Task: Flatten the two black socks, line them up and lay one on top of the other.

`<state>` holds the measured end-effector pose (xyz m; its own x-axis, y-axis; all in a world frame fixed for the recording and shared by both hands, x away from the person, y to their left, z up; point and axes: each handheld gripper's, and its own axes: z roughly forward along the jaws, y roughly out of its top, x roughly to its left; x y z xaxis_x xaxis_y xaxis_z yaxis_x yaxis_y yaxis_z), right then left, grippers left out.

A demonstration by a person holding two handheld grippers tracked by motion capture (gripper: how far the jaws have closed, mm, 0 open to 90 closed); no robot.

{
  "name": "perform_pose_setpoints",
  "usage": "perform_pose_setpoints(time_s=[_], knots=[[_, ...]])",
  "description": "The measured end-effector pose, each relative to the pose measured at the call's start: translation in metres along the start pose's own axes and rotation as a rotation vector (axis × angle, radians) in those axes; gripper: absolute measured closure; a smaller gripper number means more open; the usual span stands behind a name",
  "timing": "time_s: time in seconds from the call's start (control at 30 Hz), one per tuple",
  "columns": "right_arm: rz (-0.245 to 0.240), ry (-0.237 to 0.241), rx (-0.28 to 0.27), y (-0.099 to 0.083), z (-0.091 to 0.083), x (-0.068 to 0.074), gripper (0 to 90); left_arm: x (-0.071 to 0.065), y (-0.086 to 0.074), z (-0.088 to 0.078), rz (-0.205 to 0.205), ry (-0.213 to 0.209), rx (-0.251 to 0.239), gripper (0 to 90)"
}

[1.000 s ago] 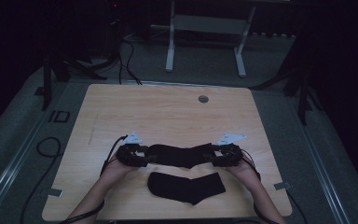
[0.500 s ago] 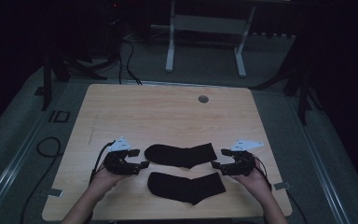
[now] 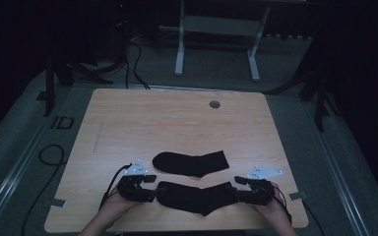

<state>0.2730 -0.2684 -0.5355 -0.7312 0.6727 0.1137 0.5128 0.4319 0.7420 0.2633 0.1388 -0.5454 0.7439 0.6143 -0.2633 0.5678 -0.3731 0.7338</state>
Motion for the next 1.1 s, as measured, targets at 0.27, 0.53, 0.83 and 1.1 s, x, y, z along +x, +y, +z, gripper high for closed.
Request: perform_pose_setpoints(time_s=[0.27,0.53,0.83,1.1], knots=[[0.012,-0.026,0.046,-0.011,0.009,0.0,52.8,0.001,-0.011,0.017,-0.021,-0.011,0.075,51.6],[-0.047,-0.053,0.098,-0.015,0.019,0.009,64.3,0.002,-0.014,0.023,-0.042,-0.007,0.054,76.6],[-0.061,-0.041,0.118,-0.013,0.019,0.015,83.1,-0.002,-0.017,0.014,-0.033,0.021,0.02,86.5],[-0.061,-0.026,0.022,0.014,-0.001,0.015,83.6,0.003,-0.005,-0.009,-0.059,0.036,-0.074,86.8]])
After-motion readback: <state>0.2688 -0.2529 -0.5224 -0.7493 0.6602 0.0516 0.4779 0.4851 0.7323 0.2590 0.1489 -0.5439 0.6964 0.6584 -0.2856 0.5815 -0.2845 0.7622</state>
